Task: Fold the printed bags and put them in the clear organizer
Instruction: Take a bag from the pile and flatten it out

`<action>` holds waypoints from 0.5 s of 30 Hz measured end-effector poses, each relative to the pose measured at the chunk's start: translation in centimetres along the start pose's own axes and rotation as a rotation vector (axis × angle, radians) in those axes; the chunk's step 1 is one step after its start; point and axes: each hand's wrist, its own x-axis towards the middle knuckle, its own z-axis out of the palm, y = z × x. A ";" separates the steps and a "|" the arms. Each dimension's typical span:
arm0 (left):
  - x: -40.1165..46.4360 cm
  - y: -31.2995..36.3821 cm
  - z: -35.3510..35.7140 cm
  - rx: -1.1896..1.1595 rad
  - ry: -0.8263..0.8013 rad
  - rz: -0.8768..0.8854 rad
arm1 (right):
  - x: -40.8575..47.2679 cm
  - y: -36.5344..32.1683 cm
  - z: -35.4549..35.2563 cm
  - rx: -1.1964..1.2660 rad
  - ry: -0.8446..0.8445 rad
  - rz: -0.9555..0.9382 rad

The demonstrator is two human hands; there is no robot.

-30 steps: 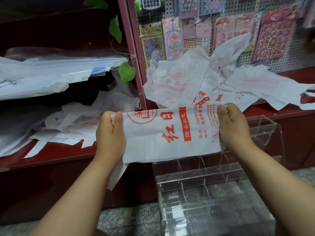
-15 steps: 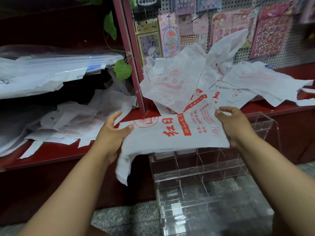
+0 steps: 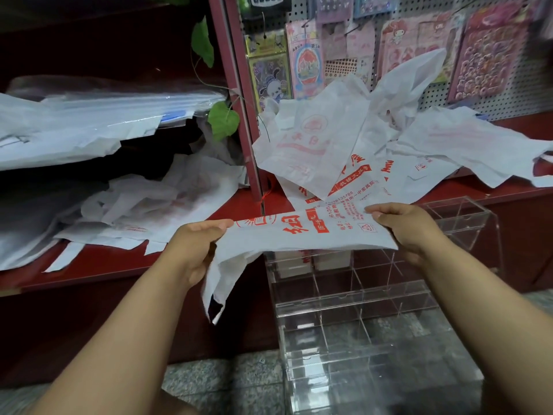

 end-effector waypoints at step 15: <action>0.2 -0.1 -1.1 0.099 -0.115 -0.028 | 1.0 0.7 0.3 0.191 -0.082 0.098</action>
